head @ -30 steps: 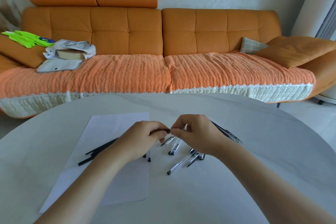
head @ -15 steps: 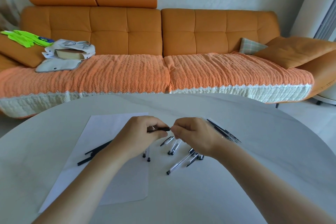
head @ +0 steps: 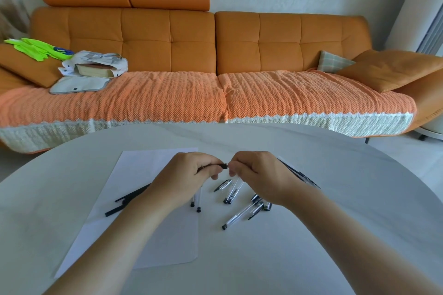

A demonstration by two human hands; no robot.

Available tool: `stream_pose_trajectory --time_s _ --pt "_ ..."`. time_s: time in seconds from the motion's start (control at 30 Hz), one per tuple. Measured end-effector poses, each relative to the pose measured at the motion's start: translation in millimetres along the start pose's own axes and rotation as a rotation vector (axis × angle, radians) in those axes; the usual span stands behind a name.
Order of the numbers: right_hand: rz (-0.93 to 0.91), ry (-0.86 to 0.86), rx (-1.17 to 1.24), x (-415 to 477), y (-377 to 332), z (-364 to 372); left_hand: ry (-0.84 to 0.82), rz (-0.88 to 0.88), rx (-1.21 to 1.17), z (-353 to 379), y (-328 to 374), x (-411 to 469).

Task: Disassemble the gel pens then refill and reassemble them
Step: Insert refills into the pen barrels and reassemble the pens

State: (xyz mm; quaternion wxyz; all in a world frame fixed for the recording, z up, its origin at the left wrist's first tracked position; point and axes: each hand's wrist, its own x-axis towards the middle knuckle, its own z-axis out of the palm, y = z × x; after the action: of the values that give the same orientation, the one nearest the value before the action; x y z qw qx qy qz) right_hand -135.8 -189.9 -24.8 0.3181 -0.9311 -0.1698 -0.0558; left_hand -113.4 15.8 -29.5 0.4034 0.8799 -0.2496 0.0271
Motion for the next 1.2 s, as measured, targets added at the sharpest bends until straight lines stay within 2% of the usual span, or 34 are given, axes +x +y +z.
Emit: stream_pose_trajectory --time_s 0.13,0.37,0.5,0.63,0.8,0.97,1.0,1.1,1.2 --pt "0.022 0.0 -0.023 1 -1 -3 0.044 0.027 0.017 -1 2 2" --pt "-0.05 -0.114 -0.2 -4 3 -5 -0.075 0.021 0.045 -3 -1 0" --pt "-0.159 0.049 -0.259 -2 3 -3 -0.182 -0.087 0.054 -8 -6 0" --pt "-0.239 0.071 -0.347 1 -3 -1 -0.129 -0.057 0.071 -12 -2 -1" --pt "-0.096 -0.006 -0.259 11 -13 -5 0.004 0.086 0.138 -19 2 -5" --pt "-0.095 0.039 -0.311 19 -26 -4 0.079 0.059 0.106 -22 0 -8" --pt "-0.042 0.02 -0.248 21 -28 -5 0.107 0.082 0.117 -22 -2 -8" --pt "0.128 -0.043 0.149 31 -28 -2 0.196 0.135 0.217 -25 -6 -9" --pt "0.174 -0.067 0.124 37 -15 3 0.184 0.035 0.249 -28 -15 -10"
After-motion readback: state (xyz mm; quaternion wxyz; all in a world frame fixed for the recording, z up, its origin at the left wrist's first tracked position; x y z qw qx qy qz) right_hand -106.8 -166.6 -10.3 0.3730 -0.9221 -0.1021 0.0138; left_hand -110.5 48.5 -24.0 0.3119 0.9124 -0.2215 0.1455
